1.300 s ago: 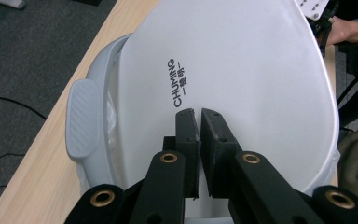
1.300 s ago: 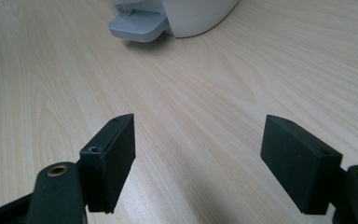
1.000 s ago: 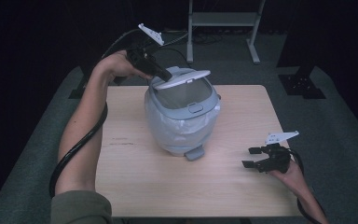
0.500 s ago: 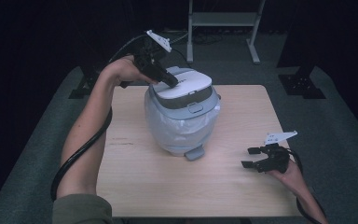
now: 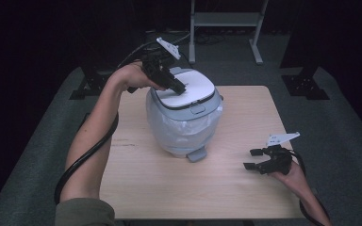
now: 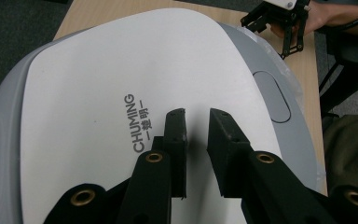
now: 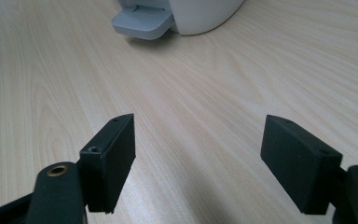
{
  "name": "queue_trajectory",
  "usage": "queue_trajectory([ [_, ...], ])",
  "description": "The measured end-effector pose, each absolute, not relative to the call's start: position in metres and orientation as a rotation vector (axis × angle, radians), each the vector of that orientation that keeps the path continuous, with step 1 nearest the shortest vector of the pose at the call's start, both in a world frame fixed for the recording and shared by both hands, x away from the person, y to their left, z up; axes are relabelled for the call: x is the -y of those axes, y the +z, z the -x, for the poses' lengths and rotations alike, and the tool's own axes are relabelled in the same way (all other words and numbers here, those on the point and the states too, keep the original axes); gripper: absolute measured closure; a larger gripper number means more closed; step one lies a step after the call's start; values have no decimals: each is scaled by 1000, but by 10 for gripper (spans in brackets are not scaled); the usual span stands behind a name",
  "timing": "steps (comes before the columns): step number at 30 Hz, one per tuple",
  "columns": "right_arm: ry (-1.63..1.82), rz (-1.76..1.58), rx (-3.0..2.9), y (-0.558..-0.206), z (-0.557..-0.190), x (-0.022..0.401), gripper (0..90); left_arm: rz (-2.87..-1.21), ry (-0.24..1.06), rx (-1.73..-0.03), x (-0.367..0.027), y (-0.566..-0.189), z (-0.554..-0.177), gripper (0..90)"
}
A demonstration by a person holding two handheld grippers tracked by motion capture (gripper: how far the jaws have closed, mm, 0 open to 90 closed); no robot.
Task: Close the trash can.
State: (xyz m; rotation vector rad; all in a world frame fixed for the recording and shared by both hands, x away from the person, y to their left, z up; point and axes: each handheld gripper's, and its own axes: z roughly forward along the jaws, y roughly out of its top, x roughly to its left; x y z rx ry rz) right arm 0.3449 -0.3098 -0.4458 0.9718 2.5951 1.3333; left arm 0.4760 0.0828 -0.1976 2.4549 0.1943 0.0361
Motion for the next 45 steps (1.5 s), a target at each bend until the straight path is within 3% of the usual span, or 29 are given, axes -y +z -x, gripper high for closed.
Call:
queue_trajectory([
  [18,1330,-966,-2597,-446,-345,309,250,-2453,60,-147,-61,-206,-470,723],
  [34,1311,-968,-2602,-446,-345,308,250,-2417,155,-158,-60,-214,-457,774],
  [40,1319,-971,-2595,-446,-345,310,250,-2415,164,-166,-63,-212,-458,581],
  [45,1326,-981,-2591,-446,-345,313,250,-2373,148,-174,-71,-203,-454,521],
])
